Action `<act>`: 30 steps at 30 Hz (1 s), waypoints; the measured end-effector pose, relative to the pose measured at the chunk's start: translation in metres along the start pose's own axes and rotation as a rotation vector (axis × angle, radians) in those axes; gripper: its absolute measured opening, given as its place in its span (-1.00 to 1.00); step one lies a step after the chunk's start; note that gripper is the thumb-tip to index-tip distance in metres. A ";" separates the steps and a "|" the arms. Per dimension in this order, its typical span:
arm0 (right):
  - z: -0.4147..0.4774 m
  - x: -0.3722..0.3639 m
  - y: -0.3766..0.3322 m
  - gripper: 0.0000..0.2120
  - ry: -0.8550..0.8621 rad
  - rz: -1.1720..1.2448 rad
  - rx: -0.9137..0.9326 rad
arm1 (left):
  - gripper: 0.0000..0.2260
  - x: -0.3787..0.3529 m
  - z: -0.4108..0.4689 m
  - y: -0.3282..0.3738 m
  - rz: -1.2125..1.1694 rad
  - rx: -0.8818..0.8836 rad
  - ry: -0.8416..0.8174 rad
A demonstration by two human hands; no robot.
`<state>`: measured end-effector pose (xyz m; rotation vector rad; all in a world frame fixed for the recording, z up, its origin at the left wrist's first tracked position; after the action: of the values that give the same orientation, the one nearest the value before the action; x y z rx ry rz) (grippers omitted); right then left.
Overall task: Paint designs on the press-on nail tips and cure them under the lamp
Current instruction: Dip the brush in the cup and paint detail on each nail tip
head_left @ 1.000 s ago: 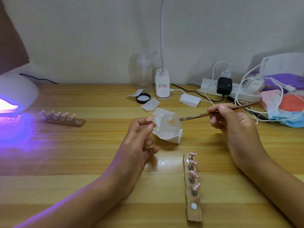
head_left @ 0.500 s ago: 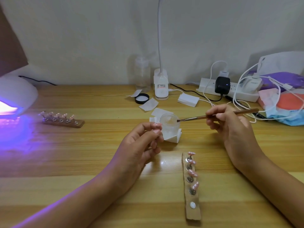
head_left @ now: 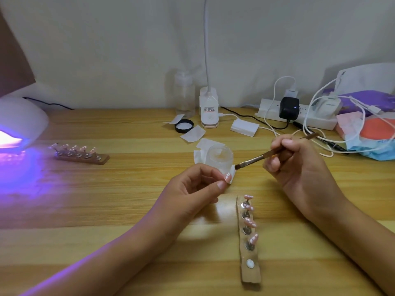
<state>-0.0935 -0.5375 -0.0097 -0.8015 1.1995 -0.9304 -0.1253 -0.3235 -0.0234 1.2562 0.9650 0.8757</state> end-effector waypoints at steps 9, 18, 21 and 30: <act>-0.003 -0.003 0.002 -0.72 -0.078 -0.046 -0.015 | -0.96 0.000 -0.001 0.001 0.022 -0.012 -0.025; -0.006 -0.009 0.001 -0.66 -0.052 -0.093 -0.022 | -0.89 -0.002 0.000 0.001 0.038 0.008 0.005; -0.008 -0.009 -0.001 -0.69 -0.053 -0.137 -0.005 | -0.89 -0.002 -0.001 0.002 0.028 0.011 0.008; -0.008 -0.008 -0.001 -0.70 0.027 -0.208 0.069 | -0.91 -0.003 -0.002 0.004 0.007 0.002 -0.003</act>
<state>-0.1021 -0.5312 -0.0069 -0.8724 1.1155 -1.1502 -0.1279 -0.3254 -0.0192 1.2626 0.9599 0.8788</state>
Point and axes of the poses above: each hand's wrist, its own z-axis towards the middle knuckle, its own x-axis out of the back of the hand, y = z × x, the point moved 1 cm from there along z, towards the middle knuckle, and after that the axes turned 2 degrees about x, right-handed, at the moved point
